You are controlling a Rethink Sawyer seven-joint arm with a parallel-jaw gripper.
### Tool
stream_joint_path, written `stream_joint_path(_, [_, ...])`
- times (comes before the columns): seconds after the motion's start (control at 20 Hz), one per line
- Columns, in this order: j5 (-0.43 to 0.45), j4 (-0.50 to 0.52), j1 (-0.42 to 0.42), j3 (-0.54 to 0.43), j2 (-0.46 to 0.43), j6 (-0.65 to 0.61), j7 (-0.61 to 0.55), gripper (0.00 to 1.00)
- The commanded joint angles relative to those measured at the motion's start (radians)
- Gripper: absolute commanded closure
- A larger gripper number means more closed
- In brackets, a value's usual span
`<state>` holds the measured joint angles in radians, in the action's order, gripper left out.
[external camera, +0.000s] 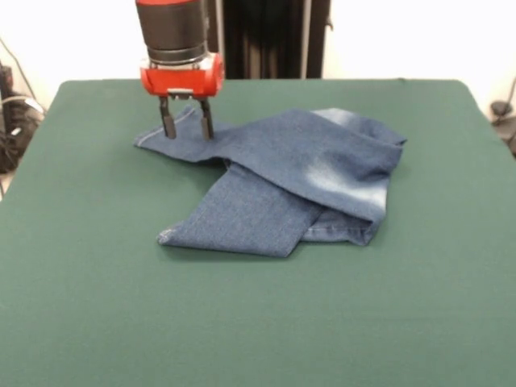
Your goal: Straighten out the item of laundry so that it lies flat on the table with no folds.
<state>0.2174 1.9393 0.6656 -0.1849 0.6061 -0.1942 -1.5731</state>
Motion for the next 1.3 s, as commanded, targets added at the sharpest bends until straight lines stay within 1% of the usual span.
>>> stream_joint_path(0.05, [0.066, 0.049, -0.013, -0.133, -0.060, -0.056, -0.013, 0.00])
stream_joint_path(0.15, [0.065, 0.046, -0.012, -0.138, -0.074, -0.055, -0.019, 0.00])
stream_joint_path(0.25, [0.077, 0.038, -0.025, -0.129, -0.097, -0.024, -0.037, 0.00])
stream_joint_path(0.4, [0.111, 0.012, -0.032, -0.119, -0.160, 0.063, -0.061, 0.00])
stream_joint_path(0.6, [0.143, -0.032, -0.025, -0.125, -0.240, 0.110, -0.059, 0.00])
stream_joint_path(0.7, [0.151, -0.046, -0.028, -0.125, -0.254, 0.113, -0.060, 0.00])
stream_joint_path(0.95, [0.166, -0.054, -0.042, -0.100, -0.254, 0.141, -0.085, 0.00])
stream_joint_path(1.0, [0.173, -0.055, -0.046, -0.093, -0.252, 0.151, -0.090, 1.00])
stream_joint_path(1.3, [0.150, -0.049, -0.073, -0.065, -0.236, 0.157, -0.123, 1.00])
